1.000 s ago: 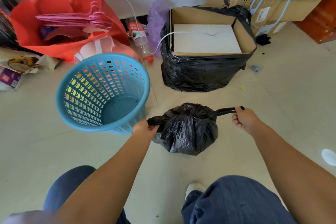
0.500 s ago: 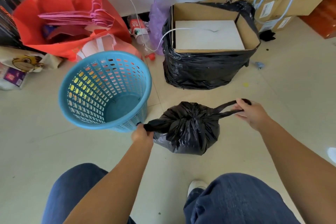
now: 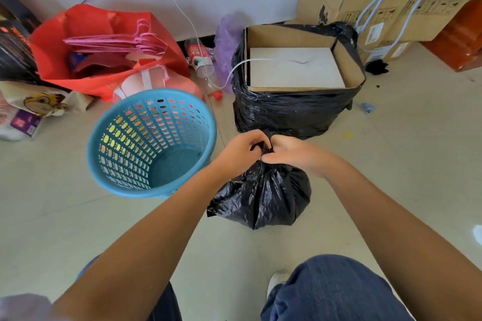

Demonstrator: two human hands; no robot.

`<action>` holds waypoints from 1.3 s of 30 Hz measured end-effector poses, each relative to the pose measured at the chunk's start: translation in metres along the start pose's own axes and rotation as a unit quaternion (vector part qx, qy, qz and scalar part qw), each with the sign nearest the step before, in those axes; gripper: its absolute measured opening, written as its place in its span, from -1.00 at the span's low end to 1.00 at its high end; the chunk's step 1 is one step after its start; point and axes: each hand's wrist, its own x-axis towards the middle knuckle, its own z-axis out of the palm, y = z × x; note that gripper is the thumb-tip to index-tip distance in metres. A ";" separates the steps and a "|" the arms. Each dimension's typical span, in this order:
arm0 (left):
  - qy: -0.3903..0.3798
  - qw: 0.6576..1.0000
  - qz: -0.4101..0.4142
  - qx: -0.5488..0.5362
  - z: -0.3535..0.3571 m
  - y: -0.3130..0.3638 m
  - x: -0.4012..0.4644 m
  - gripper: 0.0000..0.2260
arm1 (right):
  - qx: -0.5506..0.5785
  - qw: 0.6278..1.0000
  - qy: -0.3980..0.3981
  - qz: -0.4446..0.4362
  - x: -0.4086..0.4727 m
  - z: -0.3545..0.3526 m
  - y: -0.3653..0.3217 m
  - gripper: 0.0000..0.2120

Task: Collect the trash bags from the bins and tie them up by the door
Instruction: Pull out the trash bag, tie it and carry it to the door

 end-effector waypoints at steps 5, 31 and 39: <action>0.032 0.998 0.024 0.040 -0.001 -0.010 0.006 -0.75 | -0.091 0.995 0.029 -0.006 0.007 0.010 0.004 -0.82; -0.161 0.969 -0.024 0.185 -0.154 0.267 -0.048 -0.81 | -0.272 0.948 0.164 0.032 -0.202 -0.079 -0.217 -0.81; -0.191 0.952 0.071 0.229 -0.177 0.440 -0.071 -0.80 | -0.271 0.926 0.255 0.069 -0.349 -0.125 -0.309 -0.82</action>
